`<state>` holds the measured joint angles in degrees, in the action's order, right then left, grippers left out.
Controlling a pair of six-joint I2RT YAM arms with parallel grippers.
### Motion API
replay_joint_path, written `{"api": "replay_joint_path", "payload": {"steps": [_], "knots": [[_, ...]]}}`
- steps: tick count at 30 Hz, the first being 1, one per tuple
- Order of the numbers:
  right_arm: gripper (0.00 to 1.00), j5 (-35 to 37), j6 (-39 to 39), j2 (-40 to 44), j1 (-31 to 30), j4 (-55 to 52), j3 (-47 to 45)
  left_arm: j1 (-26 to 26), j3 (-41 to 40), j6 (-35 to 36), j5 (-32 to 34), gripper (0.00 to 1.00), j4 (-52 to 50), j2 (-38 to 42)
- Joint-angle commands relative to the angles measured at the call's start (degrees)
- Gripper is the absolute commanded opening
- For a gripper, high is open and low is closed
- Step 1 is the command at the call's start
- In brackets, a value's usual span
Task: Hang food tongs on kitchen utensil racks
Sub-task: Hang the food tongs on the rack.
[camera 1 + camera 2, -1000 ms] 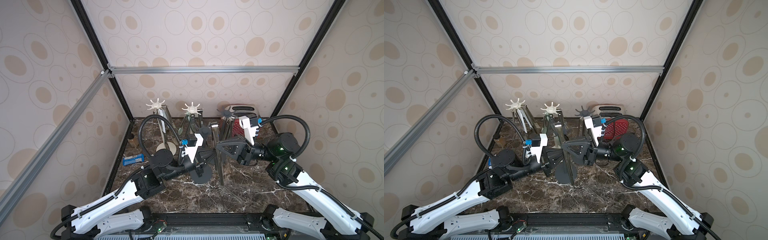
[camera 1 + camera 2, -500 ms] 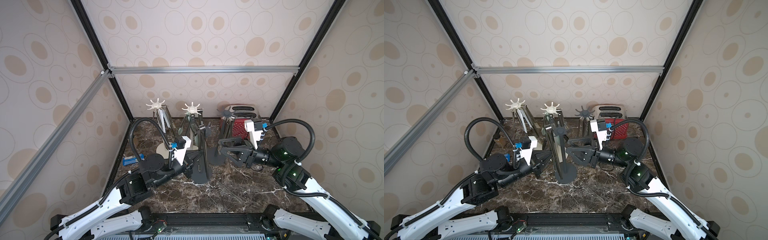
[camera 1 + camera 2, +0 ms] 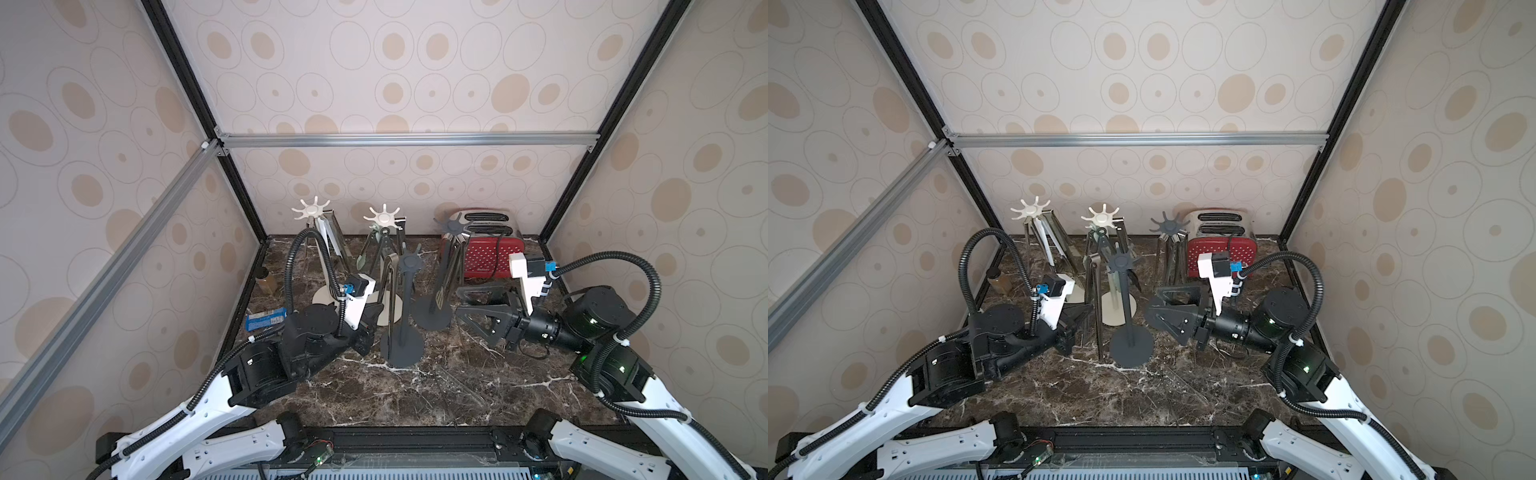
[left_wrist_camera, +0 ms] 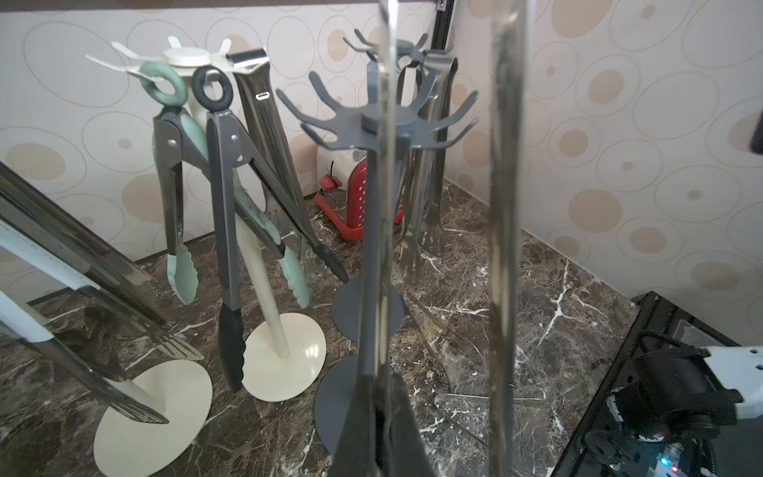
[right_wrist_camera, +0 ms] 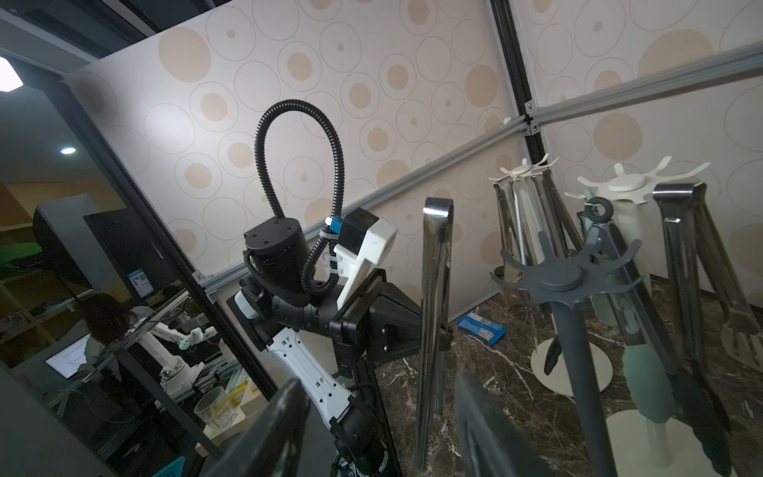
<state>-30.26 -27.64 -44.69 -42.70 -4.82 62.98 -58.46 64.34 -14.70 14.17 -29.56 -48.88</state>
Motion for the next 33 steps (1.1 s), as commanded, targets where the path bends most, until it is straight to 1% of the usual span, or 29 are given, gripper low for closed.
{"api": "replay_joint_path", "payload": {"steps": [1, 7, 15, 33], "knots": [[0.6, 0.77, 1.54, 0.61, -0.02, -1.24, -0.15, 0.88, 2.84, 0.79, -0.52, 0.0, -0.82, -1.54], [0.6, 0.98, 1.97, 0.78, -0.01, -2.07, -0.2, 1.64, 3.0, 0.83, -1.46, 0.0, 0.09, -3.93], [0.6, 1.05, 2.28, 0.94, -0.01, -2.56, -0.4, 2.86, 1.15, 0.2, -2.2, 0.0, 1.7, -3.4], [0.6, 1.74, 2.33, 0.6, -0.03, -3.09, -1.37, 3.04, -1.7, -1.2, -2.31, 0.0, 1.53, -4.9]]}}
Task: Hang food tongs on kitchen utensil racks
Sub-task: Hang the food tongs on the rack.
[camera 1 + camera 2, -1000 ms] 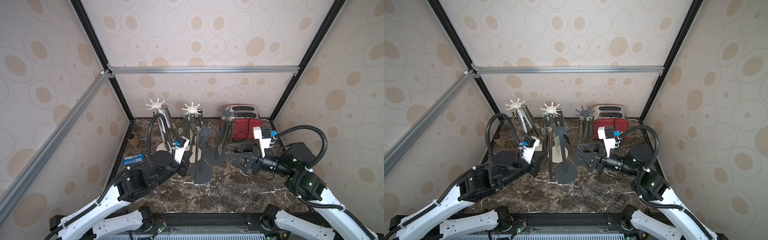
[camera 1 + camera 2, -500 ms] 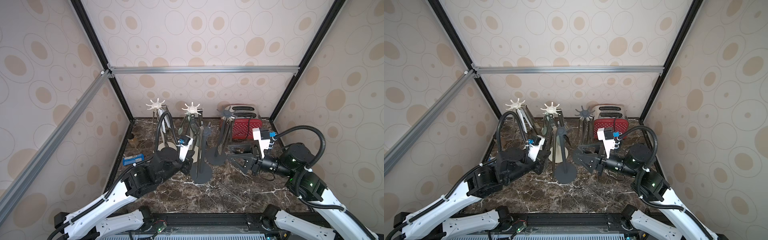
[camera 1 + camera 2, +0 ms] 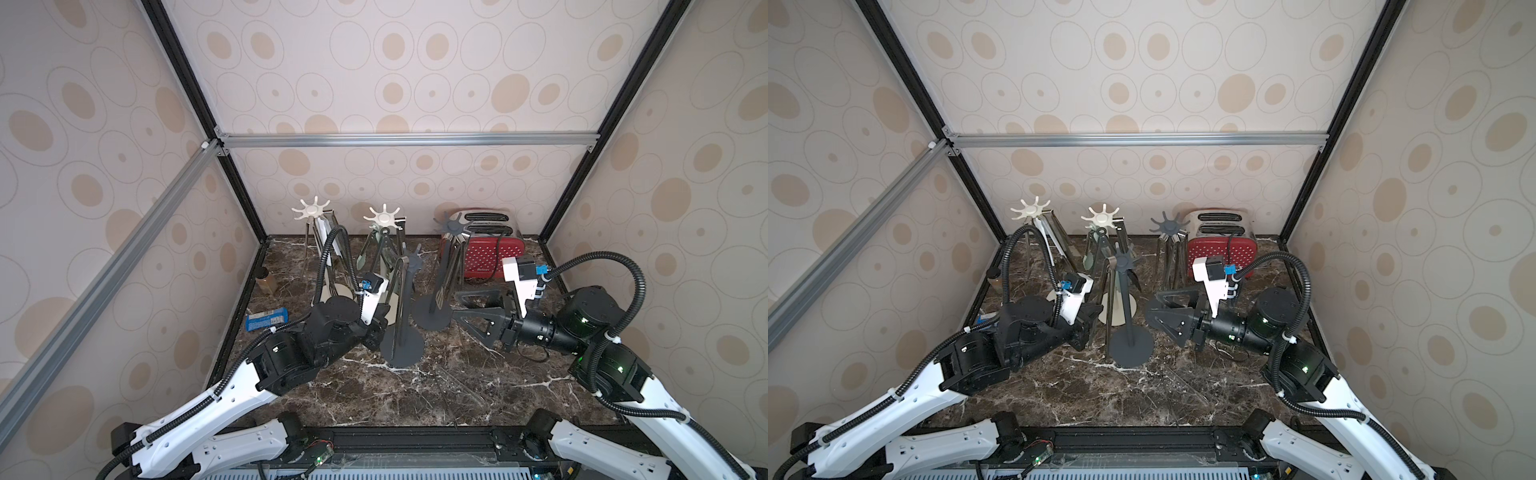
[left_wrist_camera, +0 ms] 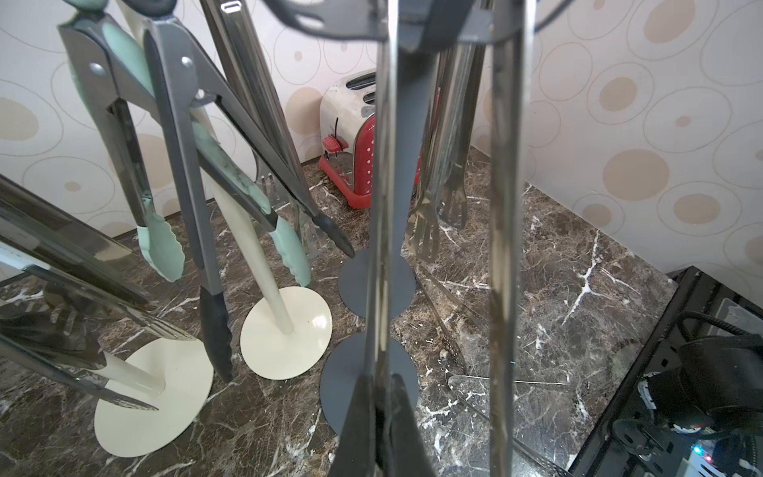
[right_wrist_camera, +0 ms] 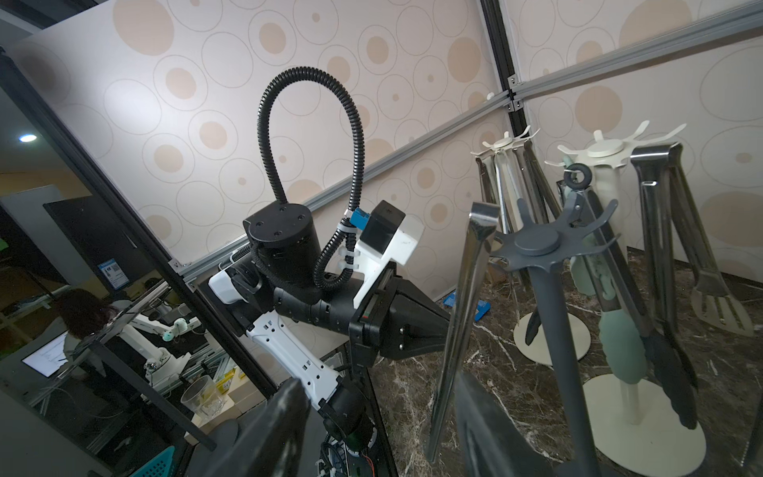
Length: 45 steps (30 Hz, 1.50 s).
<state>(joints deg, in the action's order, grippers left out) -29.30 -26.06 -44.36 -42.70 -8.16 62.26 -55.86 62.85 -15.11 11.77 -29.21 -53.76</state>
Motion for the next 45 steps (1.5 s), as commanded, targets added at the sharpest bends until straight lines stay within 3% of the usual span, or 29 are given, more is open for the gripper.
{"api": "replay_joint_path", "payload": {"steps": [1, 15, 20, 29, 33, 41, 45], "knots": [[0.6, 0.95, 0.84, 0.18, -0.02, 0.18, -0.66, 0.48, -0.54, -0.89, 0.14, 0.0, 1.18, 0.03], [0.59, 5.25, 2.16, -0.62, 0.0, -2.42, -2.02, 0.44, -3.67, -1.81, 0.06, 0.0, 1.35, 0.58], [0.59, 5.68, 2.14, -0.58, -0.02, -2.57, -2.84, 0.5, -4.53, -1.94, -0.18, 0.13, 1.57, 1.25], [0.58, 9.23, 2.72, -0.27, 0.02, -5.02, -3.2, 0.45, -5.37, -2.15, -0.26, 0.21, 1.83, 1.95], [0.56, 16.86, 3.45, -0.17, 0.0, -11.1, -2.6, 0.42, -5.3, -2.18, -0.48, 0.25, 1.97, 2.16], [0.53, 40.44, 3.23, -2.72, 0.19, -26.58, -4.14, 0.52, -5.57, -3.77, -0.63, 0.34, 1.44, 3.68], [0.52, 46.99, 0.67, -6.31, 0.6, -30.63, -6.89, 0.52, -6.04, -5.39, -0.82, 0.36, 0.28, 5.1]]}}
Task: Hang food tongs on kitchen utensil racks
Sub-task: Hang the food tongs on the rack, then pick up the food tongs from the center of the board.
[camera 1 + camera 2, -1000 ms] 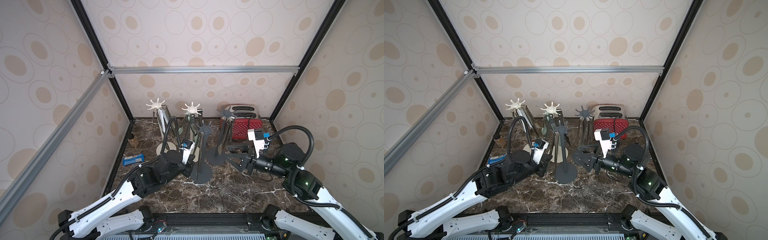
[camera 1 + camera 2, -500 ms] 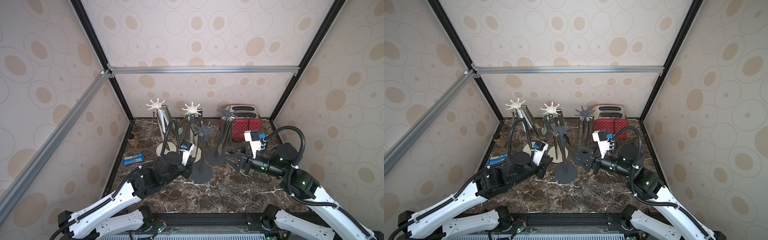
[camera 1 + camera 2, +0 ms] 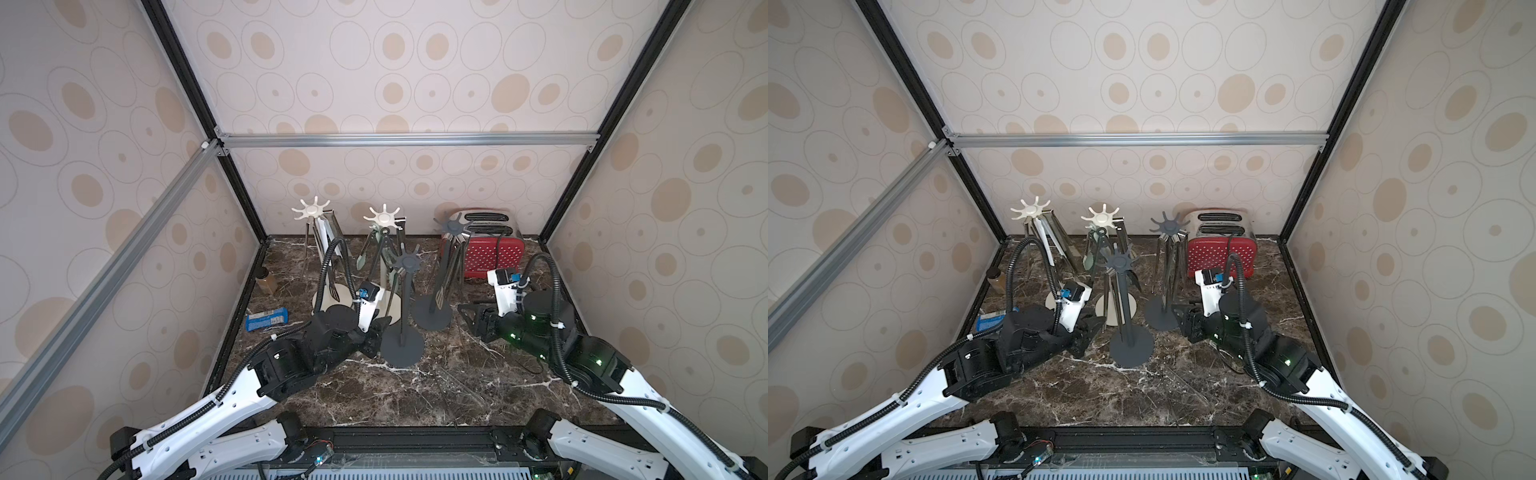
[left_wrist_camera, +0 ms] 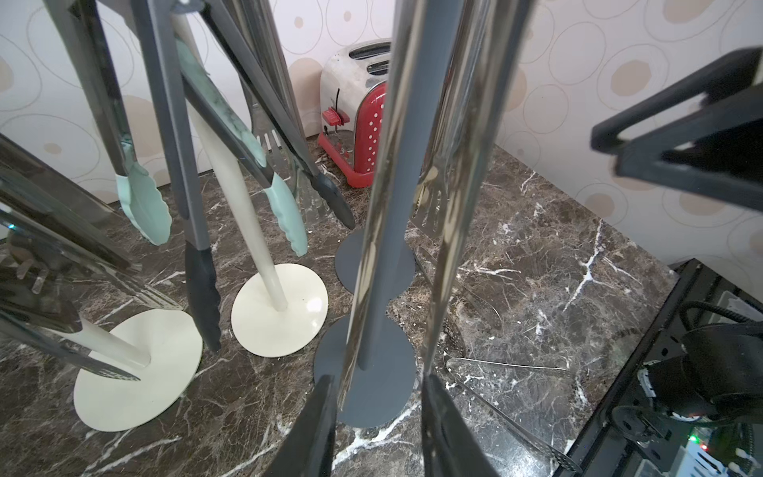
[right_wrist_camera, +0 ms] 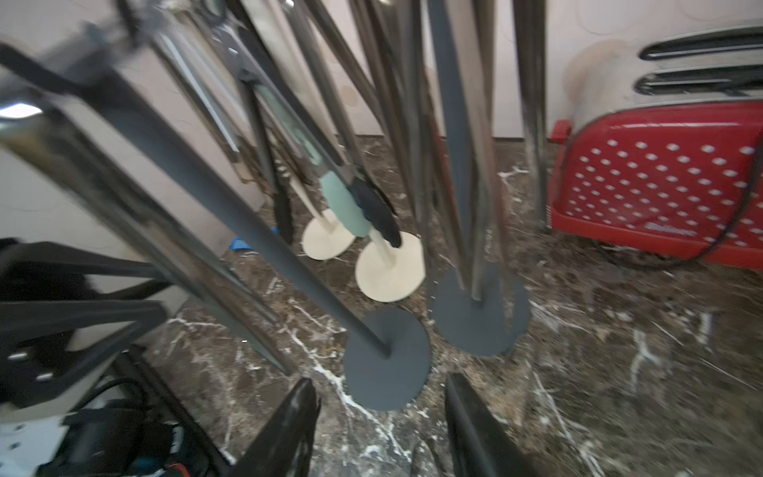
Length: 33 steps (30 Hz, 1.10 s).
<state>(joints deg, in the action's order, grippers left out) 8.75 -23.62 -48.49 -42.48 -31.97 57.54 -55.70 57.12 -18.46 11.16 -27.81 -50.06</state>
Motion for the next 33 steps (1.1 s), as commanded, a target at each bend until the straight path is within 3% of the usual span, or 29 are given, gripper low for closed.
{"api": "replay_joint_path", "payload": {"steps": [1, 8, 23, 33], "knots": [[0.52, 9.97, -2.57, -3.12, 0.46, -7.31, -2.94, 0.31, -0.5, -2.47, -0.11, 0.36, -1.55, 1.82], [0.52, 12.69, -9.26, -10.44, 2.21, -7.32, -10.63, 0.33, -2.93, -5.67, 0.69, 0.37, -4.79, 6.43], [0.52, 6.95, -14.01, -26.47, 5.19, 5.95, -19.55, 0.33, -5.78, -8.17, 0.97, 0.41, -7.88, 10.23], [0.33, 3.47, -14.77, -33.76, 6.79, 11.34, -20.69, 0.29, -6.01, -7.82, 0.88, 0.42, -7.96, 10.29]]}}
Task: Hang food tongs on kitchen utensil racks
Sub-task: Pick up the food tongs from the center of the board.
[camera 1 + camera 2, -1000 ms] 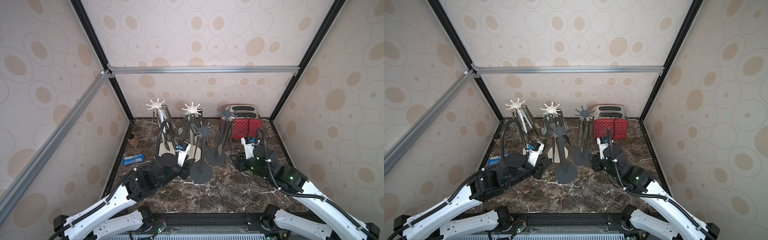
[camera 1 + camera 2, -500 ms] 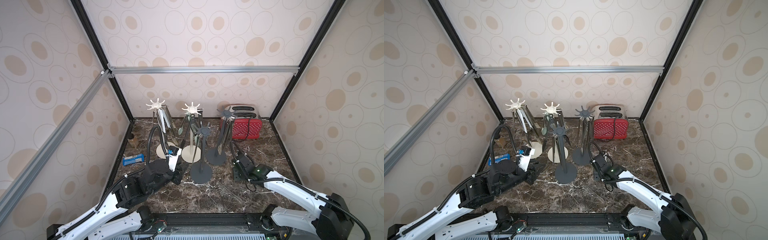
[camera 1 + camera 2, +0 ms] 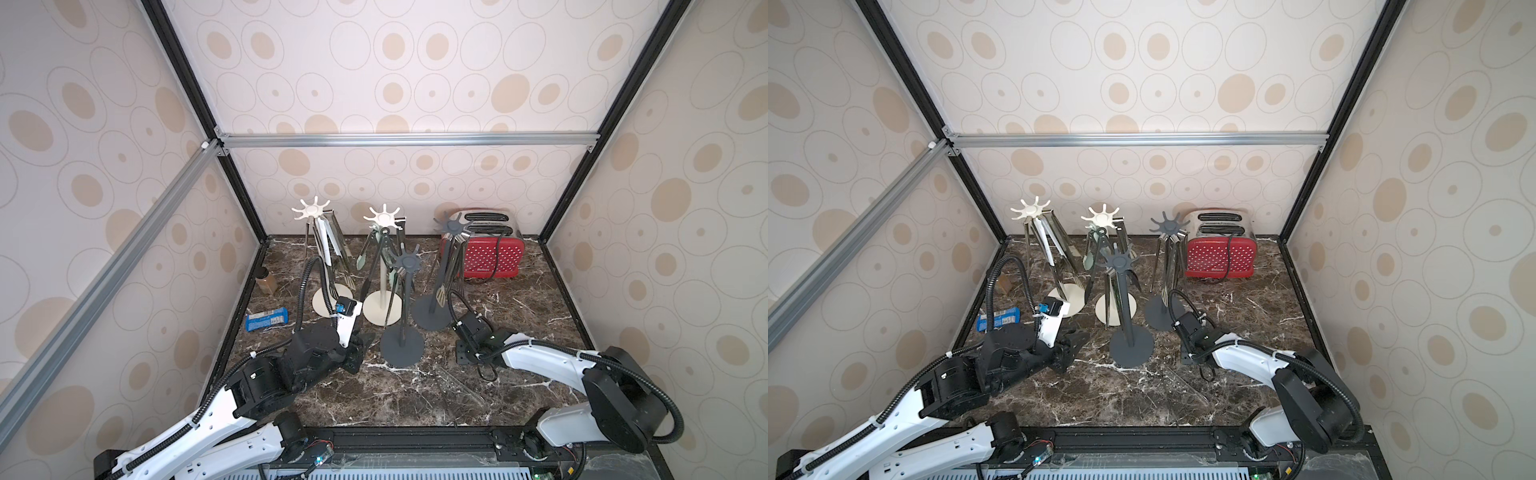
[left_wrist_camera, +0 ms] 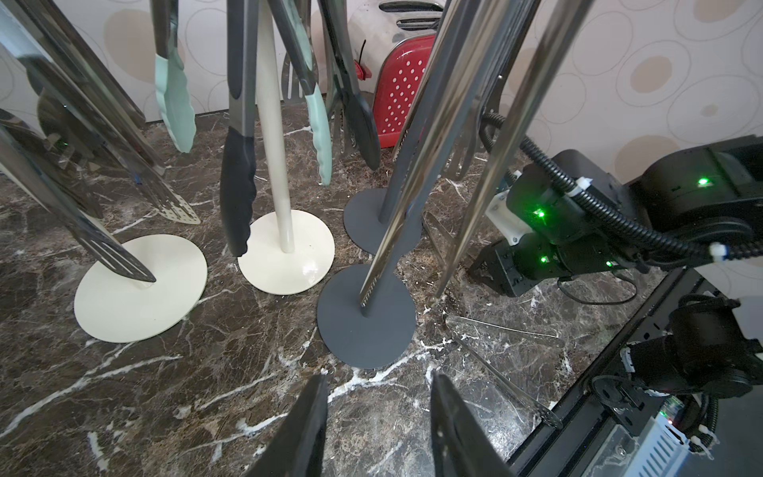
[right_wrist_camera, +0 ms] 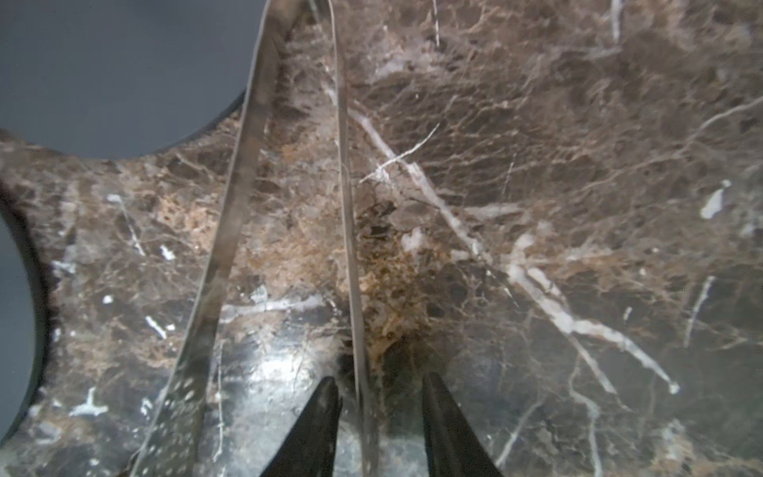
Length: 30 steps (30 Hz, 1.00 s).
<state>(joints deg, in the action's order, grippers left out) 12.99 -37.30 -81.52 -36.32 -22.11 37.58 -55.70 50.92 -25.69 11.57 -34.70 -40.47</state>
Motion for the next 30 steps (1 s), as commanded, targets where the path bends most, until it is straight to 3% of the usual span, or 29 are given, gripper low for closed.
{"api": "replay_joint_path", "payload": {"steps": [1, 13, 21, 30], "knots": [[0.31, -0.77, -1.07, -0.84, 0.83, 1.4, -0.76, 0.31, 0.15, -0.56, 0.47, 0.42, -1.07, 0.74], [0.05, -0.43, -1.04, 1.07, 2.24, 0.58, -2.43, 0.35, -0.29, -0.58, 0.47, 0.42, -0.99, 1.24], [0.0, 1.96, -1.79, 4.5, 2.41, -2.59, -2.78, 0.38, -0.97, -0.67, 0.47, 0.42, -0.55, 2.01], [0.0, 8.96, -2.45, 22.12, 2.51, -13.6, -0.63, 0.33, -1.57, -0.59, 0.49, 0.43, 0.15, 2.41]]}}
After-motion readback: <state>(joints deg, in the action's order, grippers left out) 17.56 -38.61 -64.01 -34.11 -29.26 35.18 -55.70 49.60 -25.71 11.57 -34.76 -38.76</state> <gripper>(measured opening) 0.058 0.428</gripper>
